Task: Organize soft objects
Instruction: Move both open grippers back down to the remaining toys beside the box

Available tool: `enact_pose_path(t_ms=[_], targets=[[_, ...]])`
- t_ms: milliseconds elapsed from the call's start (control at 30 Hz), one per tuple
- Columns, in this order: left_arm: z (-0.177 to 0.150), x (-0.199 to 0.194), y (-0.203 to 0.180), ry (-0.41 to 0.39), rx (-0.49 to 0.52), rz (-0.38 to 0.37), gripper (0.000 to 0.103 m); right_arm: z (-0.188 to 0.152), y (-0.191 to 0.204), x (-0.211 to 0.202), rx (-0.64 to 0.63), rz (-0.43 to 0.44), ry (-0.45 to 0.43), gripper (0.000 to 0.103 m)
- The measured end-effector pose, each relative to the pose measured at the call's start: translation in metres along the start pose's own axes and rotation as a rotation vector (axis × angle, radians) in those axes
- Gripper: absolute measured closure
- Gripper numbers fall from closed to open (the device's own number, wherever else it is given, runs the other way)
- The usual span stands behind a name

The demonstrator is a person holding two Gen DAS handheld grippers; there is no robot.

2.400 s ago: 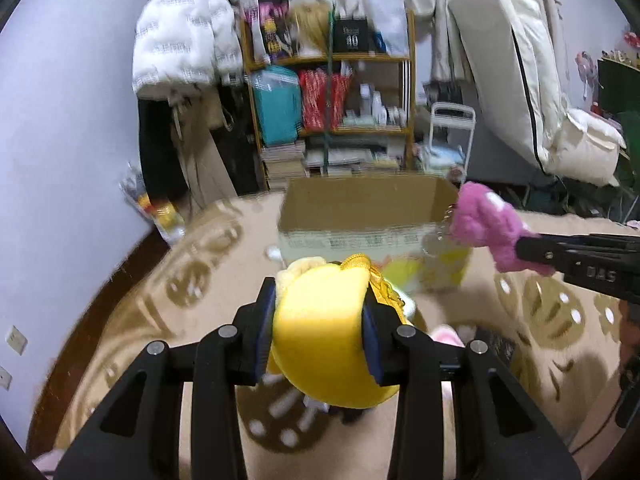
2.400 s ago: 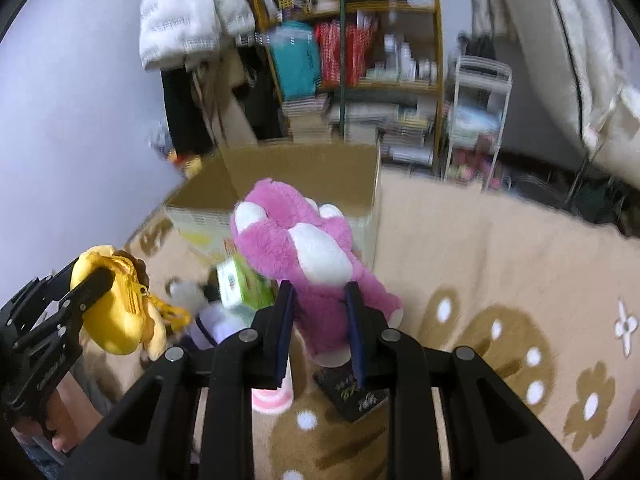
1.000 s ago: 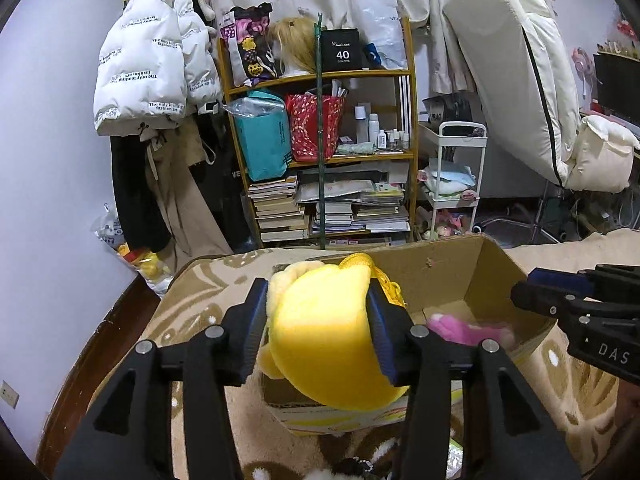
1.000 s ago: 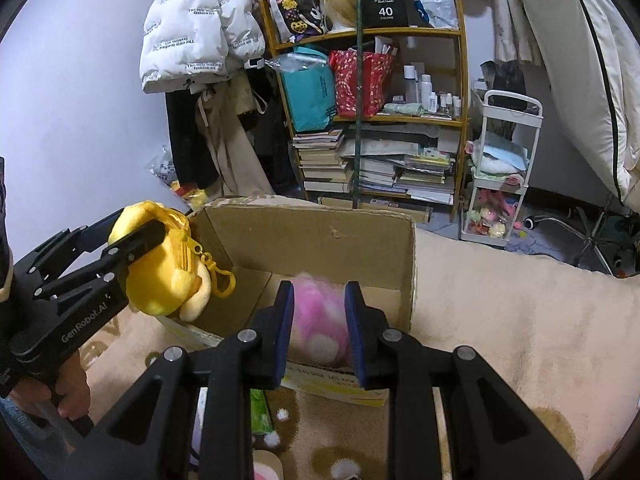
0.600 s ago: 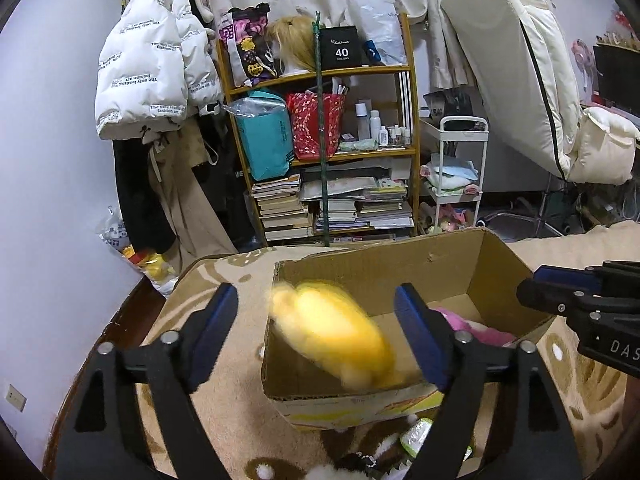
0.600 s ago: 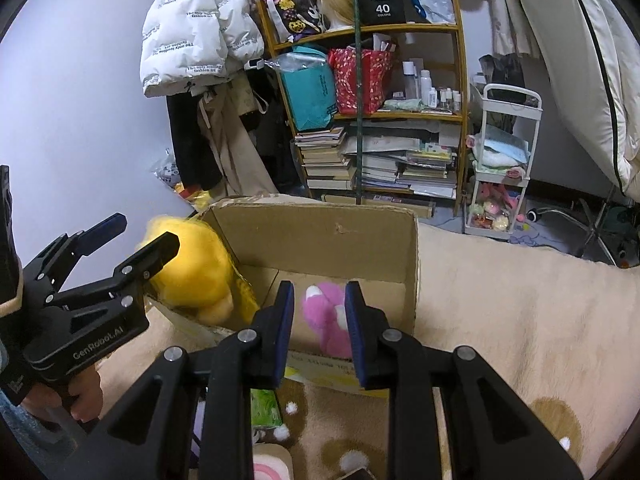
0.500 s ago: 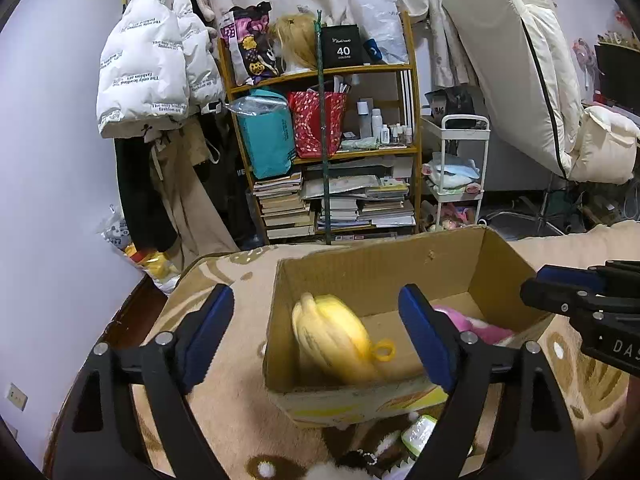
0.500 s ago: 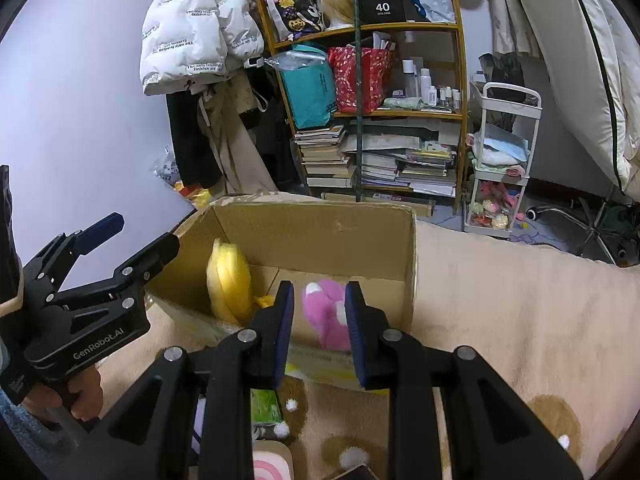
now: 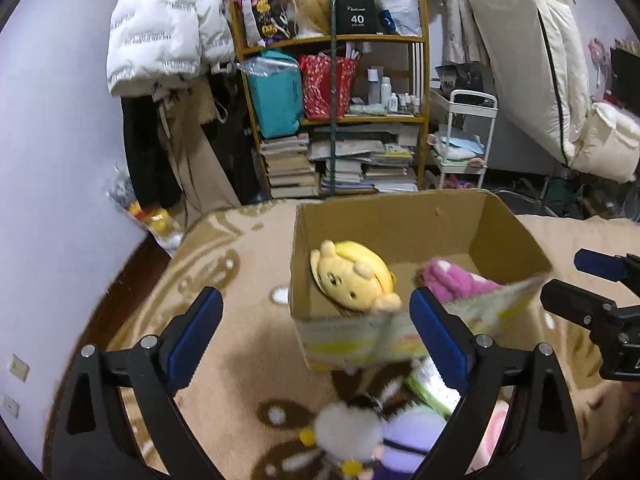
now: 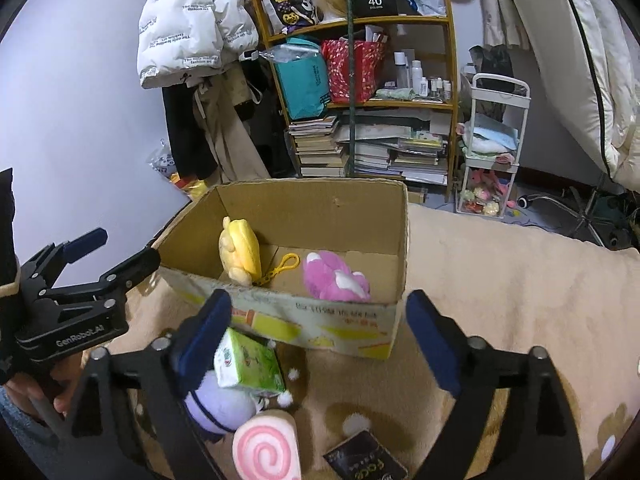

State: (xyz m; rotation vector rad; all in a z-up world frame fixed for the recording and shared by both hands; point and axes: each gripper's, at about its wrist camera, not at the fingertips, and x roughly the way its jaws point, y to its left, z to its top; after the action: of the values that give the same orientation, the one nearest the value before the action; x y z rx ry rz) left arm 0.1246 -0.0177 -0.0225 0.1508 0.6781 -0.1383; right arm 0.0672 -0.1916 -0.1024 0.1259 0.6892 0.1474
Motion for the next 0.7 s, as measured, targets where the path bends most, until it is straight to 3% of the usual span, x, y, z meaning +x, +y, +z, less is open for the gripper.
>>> enact_pose_path(t_ms=[100,333,700], targets=[[-0.006,-0.013,0.003,0.003,0.003,0.012,0.01,-0.004,0.002,-0.011,-0.011,-0.006,-0.001,0.0],[-0.022,-0.043,0.007,0.015,0.013,0.037,0.01,-0.017,0.014,-0.035,-0.061,-0.059,-0.008,0.0],[-0.047,-0.069,0.009,0.077,-0.009,0.046,0.01,-0.046,0.026,-0.054,-0.074,-0.062,0.073,0.0]])
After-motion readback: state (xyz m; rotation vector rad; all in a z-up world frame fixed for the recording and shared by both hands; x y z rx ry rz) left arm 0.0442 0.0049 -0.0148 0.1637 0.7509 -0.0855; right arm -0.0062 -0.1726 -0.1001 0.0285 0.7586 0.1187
